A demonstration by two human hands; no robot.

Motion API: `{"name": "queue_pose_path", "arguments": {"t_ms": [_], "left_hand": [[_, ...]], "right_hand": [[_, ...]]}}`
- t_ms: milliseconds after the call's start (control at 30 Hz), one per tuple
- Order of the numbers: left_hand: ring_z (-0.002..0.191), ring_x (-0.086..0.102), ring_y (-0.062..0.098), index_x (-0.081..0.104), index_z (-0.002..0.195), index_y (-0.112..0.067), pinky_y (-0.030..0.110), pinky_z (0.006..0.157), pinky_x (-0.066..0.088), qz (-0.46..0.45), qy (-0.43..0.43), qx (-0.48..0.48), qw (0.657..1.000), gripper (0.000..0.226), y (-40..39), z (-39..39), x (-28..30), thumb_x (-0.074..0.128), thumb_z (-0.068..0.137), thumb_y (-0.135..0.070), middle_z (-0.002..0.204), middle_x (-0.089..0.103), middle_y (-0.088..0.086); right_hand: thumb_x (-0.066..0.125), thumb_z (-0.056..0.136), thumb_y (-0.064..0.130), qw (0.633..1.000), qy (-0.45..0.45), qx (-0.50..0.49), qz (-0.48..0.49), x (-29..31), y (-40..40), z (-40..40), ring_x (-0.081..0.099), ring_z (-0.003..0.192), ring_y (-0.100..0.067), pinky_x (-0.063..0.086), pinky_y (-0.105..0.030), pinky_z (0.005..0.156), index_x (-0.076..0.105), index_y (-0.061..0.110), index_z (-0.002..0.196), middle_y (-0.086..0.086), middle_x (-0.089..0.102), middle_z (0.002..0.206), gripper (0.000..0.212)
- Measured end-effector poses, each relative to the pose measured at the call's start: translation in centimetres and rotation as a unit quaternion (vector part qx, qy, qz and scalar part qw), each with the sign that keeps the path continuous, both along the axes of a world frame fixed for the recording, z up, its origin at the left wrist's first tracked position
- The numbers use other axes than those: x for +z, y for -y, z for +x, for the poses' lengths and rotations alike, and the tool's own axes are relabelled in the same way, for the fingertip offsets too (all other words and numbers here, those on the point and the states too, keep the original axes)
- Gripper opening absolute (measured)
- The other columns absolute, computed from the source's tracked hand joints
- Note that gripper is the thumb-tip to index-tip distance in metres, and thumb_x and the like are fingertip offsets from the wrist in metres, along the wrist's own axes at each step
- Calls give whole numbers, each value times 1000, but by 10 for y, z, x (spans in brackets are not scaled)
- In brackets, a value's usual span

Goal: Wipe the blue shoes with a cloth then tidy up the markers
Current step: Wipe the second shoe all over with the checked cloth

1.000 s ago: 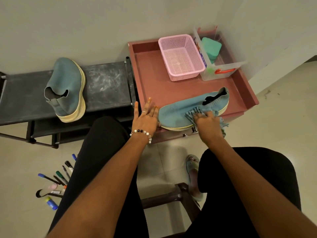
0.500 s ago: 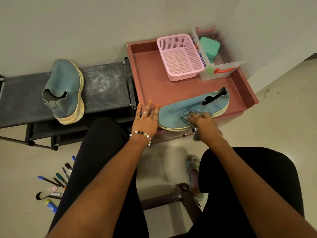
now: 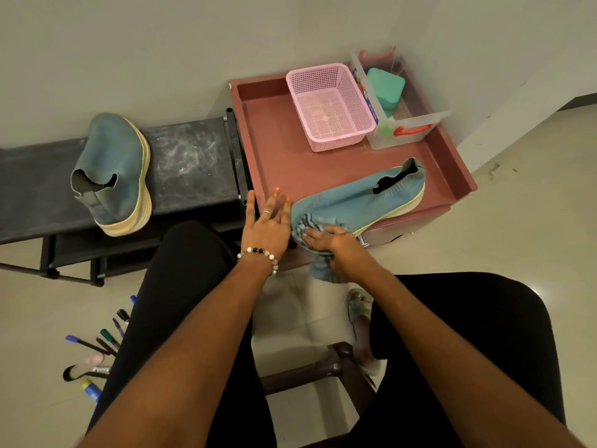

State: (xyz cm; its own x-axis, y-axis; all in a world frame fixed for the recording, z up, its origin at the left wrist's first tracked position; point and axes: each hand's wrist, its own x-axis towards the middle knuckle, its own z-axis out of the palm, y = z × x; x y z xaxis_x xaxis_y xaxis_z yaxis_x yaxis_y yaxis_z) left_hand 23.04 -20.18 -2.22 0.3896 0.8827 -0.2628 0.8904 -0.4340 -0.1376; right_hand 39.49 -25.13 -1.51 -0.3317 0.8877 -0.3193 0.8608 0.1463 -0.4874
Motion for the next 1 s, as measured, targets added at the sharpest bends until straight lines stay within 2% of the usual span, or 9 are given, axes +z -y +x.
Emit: {"name": "queue_pose_path", "arguments": {"t_ms": [100,300,467,567,633,767,833,900,1000], "left_hand": [[146,-16,21,4,152,-9,59,107,-20,-17,5,-1,1000,67,-3,0,-1,29,101,-43,158,22,-1],[146,-17,20,2,152,-8,60,103,-22,-16,-5,-7,1000,67,-4,1,0,27,101,-43,159,17,3],[146,-16,21,5,152,-8,62,104,-20,-1,-9,-6,1000,59,-2,1,3,33,101,-15,159,14,3],[145,-18,20,2,152,-8,62,102,-21,6,-20,-16,1000,60,-1,0,3,33,100,-11,160,6,4],[146,-16,19,2,152,-8,61,101,-23,2,-5,-10,1000,57,-3,-1,0,27,101,-16,160,11,2],[146,-15,18,4,152,-10,59,98,-28,-14,15,-2,1000,62,-6,-1,-6,29,103,-37,159,16,1],[146,-13,17,6,152,-10,58,94,-32,-15,28,5,999,63,-7,0,-8,31,102,-39,158,22,0],[147,-11,18,6,152,-10,59,98,-28,-24,34,7,999,63,-8,1,-6,32,102,-38,157,25,-1],[147,-11,19,7,152,-10,59,104,-22,-26,40,13,999,63,-8,1,-7,33,101,-36,156,27,0]], "right_hand": [[73,73,6,997,69,-27,-8,3,-4,49,41,130,-29,38,-36,105,51,21,136,-7,48,141,68],[48,88,2,937,302,-163,62,10,-6,23,33,132,-35,37,-46,101,46,4,133,-13,47,138,45],[44,92,2,970,129,-205,30,-2,-5,-62,36,130,-34,33,-39,102,49,3,130,-16,48,134,39],[49,86,-7,986,-49,-157,-11,1,0,-43,34,136,-30,24,-32,114,45,1,136,-17,43,143,52],[52,82,-12,982,-102,-154,-40,13,3,-4,46,127,-30,35,-25,107,53,0,130,-16,57,131,49],[64,78,-2,984,91,-153,26,5,-7,79,39,134,-29,33,-34,110,52,12,134,-10,49,140,58],[55,82,-2,960,196,-184,78,0,-10,81,32,137,-30,36,-41,105,48,13,137,-8,45,144,57],[48,86,-2,940,237,-233,78,1,-11,47,31,135,-34,36,-46,101,46,4,135,-13,44,140,49],[45,89,-1,936,189,-293,39,3,-12,-16,36,127,-38,35,-46,100,51,-3,126,-20,49,132,38]]}}
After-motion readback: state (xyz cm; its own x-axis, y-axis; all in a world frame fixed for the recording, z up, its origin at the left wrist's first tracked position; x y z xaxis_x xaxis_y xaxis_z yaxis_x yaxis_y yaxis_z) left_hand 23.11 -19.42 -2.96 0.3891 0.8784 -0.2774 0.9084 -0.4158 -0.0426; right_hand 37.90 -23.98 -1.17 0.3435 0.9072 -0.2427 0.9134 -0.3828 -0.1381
